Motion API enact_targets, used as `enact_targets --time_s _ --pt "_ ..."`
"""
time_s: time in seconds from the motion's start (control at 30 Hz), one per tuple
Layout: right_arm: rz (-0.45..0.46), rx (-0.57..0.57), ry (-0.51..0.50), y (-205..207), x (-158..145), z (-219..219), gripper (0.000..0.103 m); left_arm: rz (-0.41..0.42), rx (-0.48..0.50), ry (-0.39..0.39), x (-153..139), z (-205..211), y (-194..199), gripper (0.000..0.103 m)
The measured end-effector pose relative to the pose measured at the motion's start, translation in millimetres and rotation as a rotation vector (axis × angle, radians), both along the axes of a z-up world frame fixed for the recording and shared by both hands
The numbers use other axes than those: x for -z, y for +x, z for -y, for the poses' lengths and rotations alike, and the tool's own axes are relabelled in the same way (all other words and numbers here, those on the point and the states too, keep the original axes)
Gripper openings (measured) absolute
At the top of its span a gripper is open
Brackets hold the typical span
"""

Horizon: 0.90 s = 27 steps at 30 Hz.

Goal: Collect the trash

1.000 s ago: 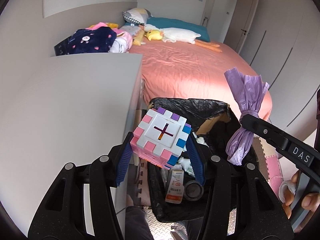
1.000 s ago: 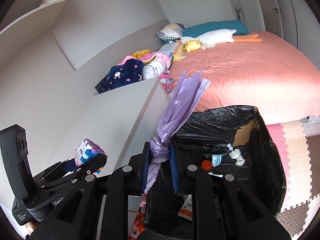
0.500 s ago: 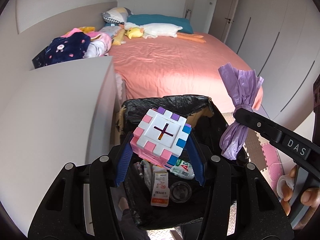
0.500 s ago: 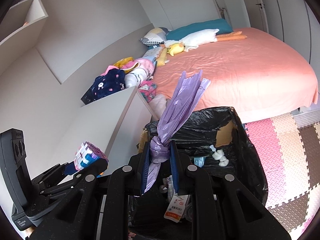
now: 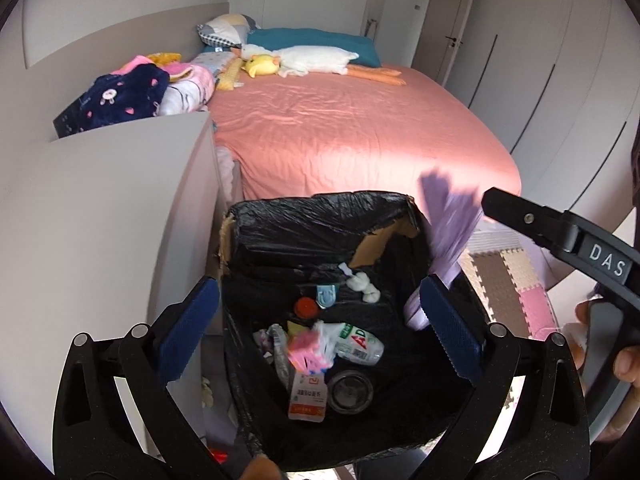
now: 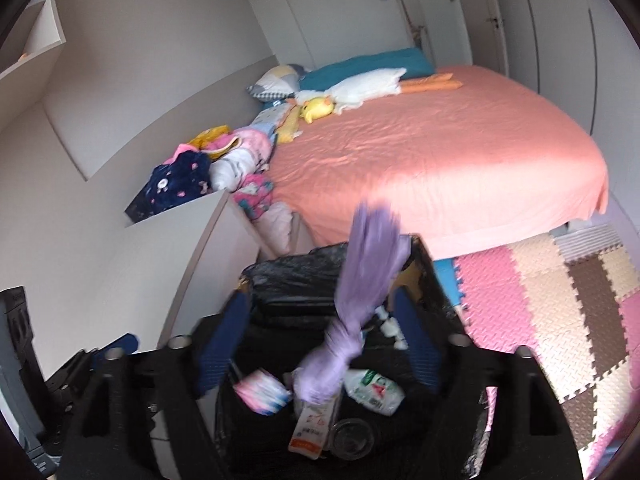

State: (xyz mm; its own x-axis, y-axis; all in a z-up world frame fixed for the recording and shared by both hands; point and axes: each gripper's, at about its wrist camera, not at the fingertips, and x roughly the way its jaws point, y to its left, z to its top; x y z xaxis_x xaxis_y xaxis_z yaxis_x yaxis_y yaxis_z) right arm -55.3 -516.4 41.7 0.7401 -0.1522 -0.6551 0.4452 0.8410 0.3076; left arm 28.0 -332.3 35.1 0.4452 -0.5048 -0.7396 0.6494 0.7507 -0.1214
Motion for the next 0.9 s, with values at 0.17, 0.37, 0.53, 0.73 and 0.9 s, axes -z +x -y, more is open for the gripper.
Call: enact_targets --time_s 0.17,0.37,0.53,0.73,0.9 --pt "0.001 -0.008 0.001 0.5 0.8 0.6 0.080 0.008 -0.036 -0.028 -3.4 -10.1 2.5 0.097" --pt "-0.008 -0.008 0.005 0.9 2.2 -1.7 0.080 0.011 -0.042 -0.048 -5.2 -17.4 2.7 0.097" --pt "-0.011 -0.015 -0.005 2.0 0.8 -8.5 0.080 0.020 -0.033 -0.044 -5.5 -19.7 1.5 0.097" --pt "-0.010 -0.016 -0.006 1.4 0.4 -10.5 0.080 0.023 -0.031 -0.044 -6.1 -22.3 1.7 0.097" --pt "-0.009 -0.017 -0.005 0.7 0.5 -12.6 0.080 0.030 -0.022 -0.042 -7.8 -22.2 0.3 0.097"
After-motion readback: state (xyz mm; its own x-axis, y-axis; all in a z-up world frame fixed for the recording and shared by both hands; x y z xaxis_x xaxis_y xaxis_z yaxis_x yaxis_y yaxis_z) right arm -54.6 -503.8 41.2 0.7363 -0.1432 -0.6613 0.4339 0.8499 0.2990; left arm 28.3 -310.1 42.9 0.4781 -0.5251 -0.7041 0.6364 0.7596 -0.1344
